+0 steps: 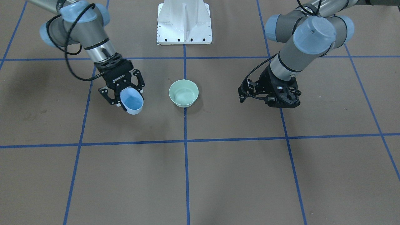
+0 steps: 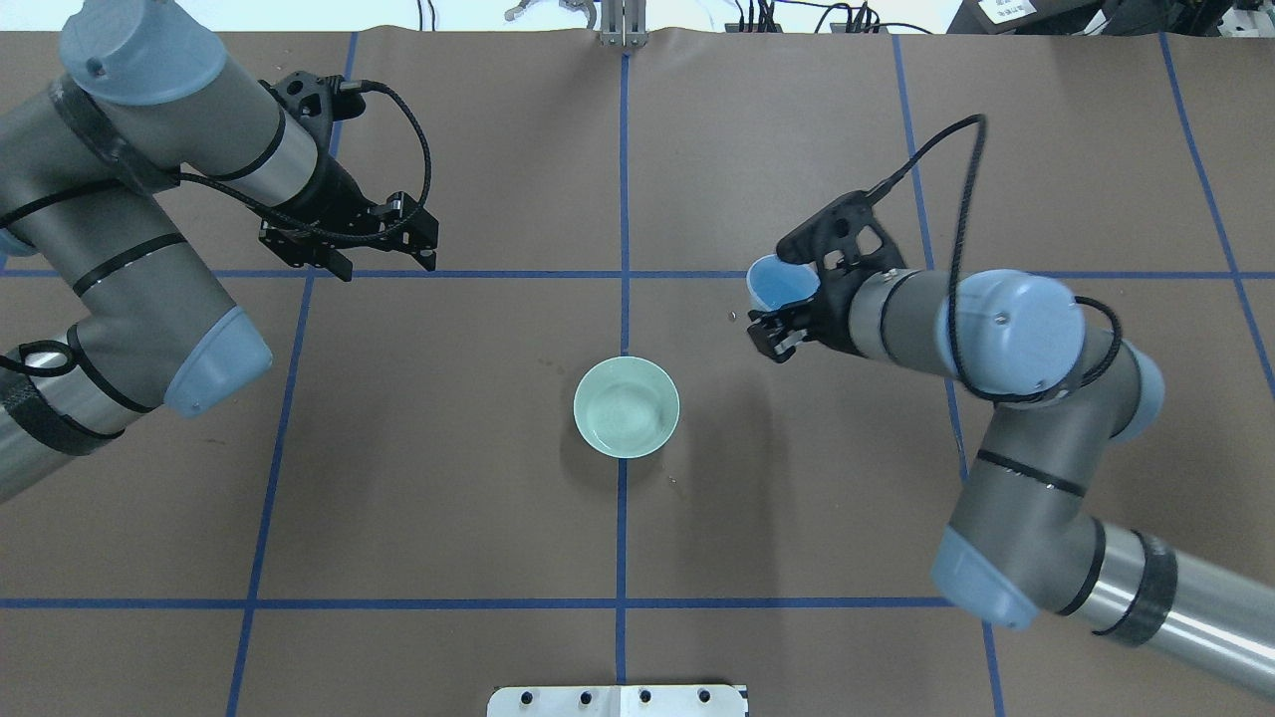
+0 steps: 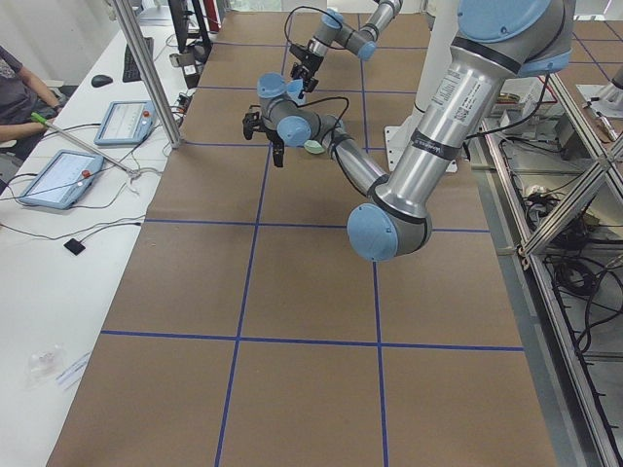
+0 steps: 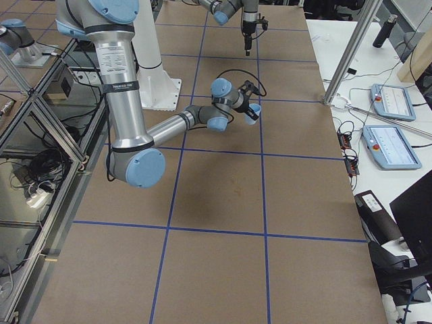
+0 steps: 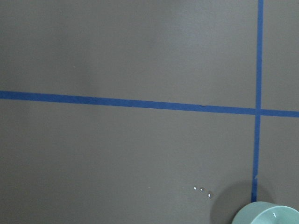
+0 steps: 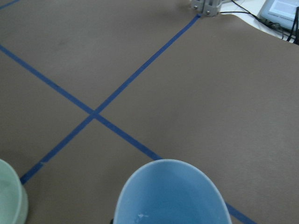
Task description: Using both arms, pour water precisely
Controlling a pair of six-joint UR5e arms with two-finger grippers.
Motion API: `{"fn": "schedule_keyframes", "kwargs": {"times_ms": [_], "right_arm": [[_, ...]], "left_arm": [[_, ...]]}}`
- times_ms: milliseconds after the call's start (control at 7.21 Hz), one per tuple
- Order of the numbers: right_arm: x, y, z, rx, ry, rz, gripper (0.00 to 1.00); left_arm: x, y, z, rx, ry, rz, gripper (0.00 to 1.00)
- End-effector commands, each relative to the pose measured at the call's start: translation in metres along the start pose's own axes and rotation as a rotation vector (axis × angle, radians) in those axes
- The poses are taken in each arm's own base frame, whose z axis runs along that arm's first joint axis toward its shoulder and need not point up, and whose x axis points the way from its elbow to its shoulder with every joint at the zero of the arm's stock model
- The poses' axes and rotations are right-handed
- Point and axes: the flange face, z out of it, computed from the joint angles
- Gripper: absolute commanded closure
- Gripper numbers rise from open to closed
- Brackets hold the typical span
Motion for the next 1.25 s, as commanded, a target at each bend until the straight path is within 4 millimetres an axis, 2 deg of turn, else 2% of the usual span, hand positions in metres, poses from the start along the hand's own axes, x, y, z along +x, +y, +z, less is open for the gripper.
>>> {"fn": "schedule_keyframes", "kwargs": {"times_ms": [0,139,416,555,693,832,971,1109], "right_arm": [[-0.081,-0.005,0.004,-0.138,0.053,-0.057,0.86],[-0.098,0.001,0.009,-0.188,0.062,-0.076,0.86],[-0.132,-0.021,0.004,-0.302,0.115,-0.107,0.86],[-0.138,-0.027,0.004,-0.314,0.124,-0.111,0.86],[-0.139,-0.023,0.017,-0.338,0.136,-0.124,0.87],[-0.148,-0.03,0.029,-0.358,0.146,-0.137,0.88],[-0.156,-0.039,0.028,-0.395,0.158,-0.199,0.88],[-0.154,-0.037,0.027,-0.426,0.171,-0.23,0.88]], "left_arm": [[-0.034,-0.002,0.007,-0.017,-0.034,0.054,0.0],[-0.048,-0.002,0.008,-0.019,-0.045,0.059,0.0],[-0.049,-0.001,0.008,-0.019,-0.046,0.058,0.0],[-0.05,-0.001,0.008,-0.019,-0.046,0.058,0.0],[-0.05,0.0,0.008,-0.02,-0.047,0.057,0.0],[-0.053,0.0,0.009,-0.021,-0.049,0.055,0.0],[-0.06,0.002,0.012,-0.026,-0.053,0.051,0.0],[-0.06,0.003,0.012,-0.026,-0.053,0.051,0.0]]}}
